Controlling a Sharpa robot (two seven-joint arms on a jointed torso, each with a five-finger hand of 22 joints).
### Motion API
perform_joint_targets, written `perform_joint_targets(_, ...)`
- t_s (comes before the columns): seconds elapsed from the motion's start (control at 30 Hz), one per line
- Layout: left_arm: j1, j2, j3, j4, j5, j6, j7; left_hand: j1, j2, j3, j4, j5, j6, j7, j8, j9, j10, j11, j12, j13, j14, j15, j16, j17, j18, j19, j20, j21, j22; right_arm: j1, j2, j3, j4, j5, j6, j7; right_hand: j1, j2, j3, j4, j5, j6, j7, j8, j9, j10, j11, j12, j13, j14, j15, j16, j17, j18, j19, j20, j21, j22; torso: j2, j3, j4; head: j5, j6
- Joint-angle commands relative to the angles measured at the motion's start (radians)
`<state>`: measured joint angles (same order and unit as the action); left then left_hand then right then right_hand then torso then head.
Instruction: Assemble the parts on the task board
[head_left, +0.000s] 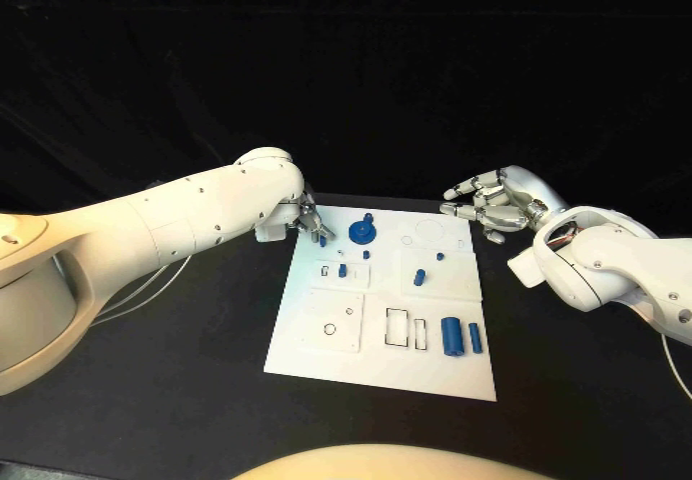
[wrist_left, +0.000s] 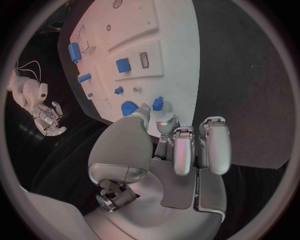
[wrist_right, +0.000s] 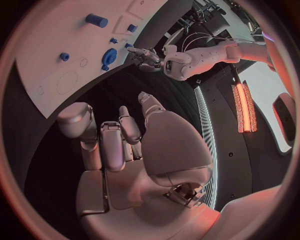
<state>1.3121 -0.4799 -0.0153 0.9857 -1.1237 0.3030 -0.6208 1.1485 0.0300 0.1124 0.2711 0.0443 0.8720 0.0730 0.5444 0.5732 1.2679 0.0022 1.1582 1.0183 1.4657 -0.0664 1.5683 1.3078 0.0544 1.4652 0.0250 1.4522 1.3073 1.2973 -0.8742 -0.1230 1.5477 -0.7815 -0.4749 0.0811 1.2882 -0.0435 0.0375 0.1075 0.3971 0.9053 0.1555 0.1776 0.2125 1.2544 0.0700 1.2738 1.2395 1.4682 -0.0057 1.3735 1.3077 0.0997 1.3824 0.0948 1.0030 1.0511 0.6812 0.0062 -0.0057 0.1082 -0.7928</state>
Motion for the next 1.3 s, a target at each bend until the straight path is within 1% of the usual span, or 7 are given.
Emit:
perform_joint_targets(0.03, 0.000, 0.000, 0.000, 0.001, 0.011, 0.005, 0.017, 0.017, 0.003, 0.009, 0.000, 0.004, 0.007, 0.000, 0.005, -0.002, 0.006, -0.004, 0.005, -0.002, 0.105, 0.001, 0.002, 0.263, -0.011, 0.025, 0.003, 0.002, 0.066, 0.000, 0.001, 0.001, 0.000, -0.006, 0.005, 0.001, 0.004, 0.006, 0.002, 0.006, 0.006, -0.006, 0.000, 0.005, 0.002, -0.003, 0.000, 0.000, 0.001, 0.038, -0.003, -0.005, 0.087, 0.017, -0.004, -0.003, -0.001, 0.001, 0.000, 0.0000, -0.0004, 0.000, -0.001)
perform_joint_targets(0.53, 0.000, -0.002, 0.000, -0.004, 0.049, -0.017, 0.034, 0.209, 0.052, 0.211, -0.121, 0.006, -0.022, -0.005, -0.001, -0.020, -0.014, -0.011, -0.021, -0.026, 0.105, -0.006, 0.002, 0.263, -0.011, 0.023, -0.004, 0.000, 0.065, 0.000, 0.000, 0.001, -0.001, -0.006, 0.007, 0.000, 0.005, 0.006, 0.003, 0.006, 0.007, -0.005, 0.000, 0.006, 0.002, 0.000, 0.000, 0.002, 0.003, 0.039, -0.003, -0.004, 0.088, 0.017, -0.003, -0.003, -0.001, 0.002, 0.000, 0.0002, 0.0002, 0.001, -0.003)
perform_joint_targets(0.63, 0.000, -0.003, 0.000, -0.005, 0.060, -0.025, 0.038, 0.225, 0.034, 0.297, -0.150, 0.006, -0.028, 0.001, 0.000, -0.023, -0.018, -0.007, -0.031, -0.034, 0.105, -0.004, 0.002, 0.263, -0.010, 0.022, -0.003, -0.001, 0.064, 0.000, 0.000, 0.001, -0.001, -0.006, 0.007, 0.000, 0.005, 0.006, 0.003, 0.006, 0.007, -0.005, 0.000, 0.006, 0.002, 0.000, 0.000, 0.002, 0.003, 0.039, -0.003, -0.004, 0.088, 0.017, -0.003, -0.003, -0.001, 0.002, 0.000, -0.0002, -0.0001, 0.003, -0.003)
perform_joint_targets(0.7, 0.000, -0.005, 0.000, -0.006, 0.067, -0.028, 0.040, 0.155, -0.035, 0.482, -0.163, 0.004, -0.024, 0.017, 0.019, -0.022, -0.010, 0.010, -0.036, -0.043, 0.105, 0.008, 0.002, 0.263, -0.009, 0.021, 0.003, -0.002, 0.064, 0.000, 0.000, 0.001, -0.001, -0.006, 0.008, 0.000, 0.005, 0.006, 0.003, 0.006, 0.007, -0.005, 0.000, 0.006, 0.002, 0.000, 0.000, 0.002, 0.003, 0.039, -0.003, -0.004, 0.088, 0.017, -0.003, -0.003, -0.001, 0.002, 0.000, -0.0003, -0.0002, 0.003, -0.003)
perform_joint_targets(0.8, 0.000, -0.009, 0.000, -0.005, 0.078, -0.033, 0.043, 0.125, -0.052, 0.551, -0.182, 0.005, -0.026, 0.010, 0.033, -0.017, -0.006, -0.001, -0.035, -0.045, 0.105, 0.005, 0.002, 0.263, -0.010, 0.021, 0.005, -0.002, 0.065, 0.000, -0.001, 0.001, -0.001, -0.006, 0.008, 0.000, 0.005, 0.006, 0.003, 0.006, 0.007, -0.005, 0.000, 0.007, 0.002, 0.000, 0.000, 0.003, 0.003, 0.039, -0.003, -0.003, 0.088, 0.017, -0.003, -0.004, -0.001, 0.002, -0.001, 0.0001, -0.0002, 0.003, -0.003)
perform_joint_targets(1.07, 0.000, -0.055, -0.001, 0.044, 0.168, -0.073, 0.058, 0.069, -0.087, 0.665, -0.237, 0.003, -0.026, 0.004, 0.066, -0.004, 0.005, -0.004, -0.027, -0.037, 0.105, 0.001, 0.002, 0.263, -0.010, 0.022, 0.003, -0.001, 0.068, 0.000, -0.004, 0.000, 0.000, -0.005, 0.010, -0.001, 0.005, 0.006, 0.003, 0.006, 0.007, -0.005, 0.000, 0.007, 0.002, 0.000, 0.000, 0.003, 0.003, 0.039, -0.003, -0.003, 0.088, 0.017, -0.003, -0.004, -0.001, 0.002, -0.001, 0.0003, 0.0007, 0.006, -0.001)
perform_joint_targets(1.3, 0.000, -0.135, -0.001, 0.155, 0.258, -0.107, 0.066, 0.011, -0.119, 0.729, -0.288, 0.004, -0.006, -0.005, 0.095, 0.004, 0.021, -0.012, -0.020, -0.032, 0.105, -0.005, 0.002, 0.263, -0.011, 0.024, 0.000, 0.001, 0.073, 0.000, -0.007, 0.000, 0.000, -0.005, 0.009, -0.002, 0.005, 0.006, 0.003, 0.006, 0.007, -0.005, 0.000, 0.007, 0.002, 0.000, 0.000, 0.003, 0.003, 0.039, -0.003, -0.003, 0.088, 0.017, -0.003, -0.004, -0.001, 0.002, -0.001, -0.0003, 0.0013, 0.005, -0.001)
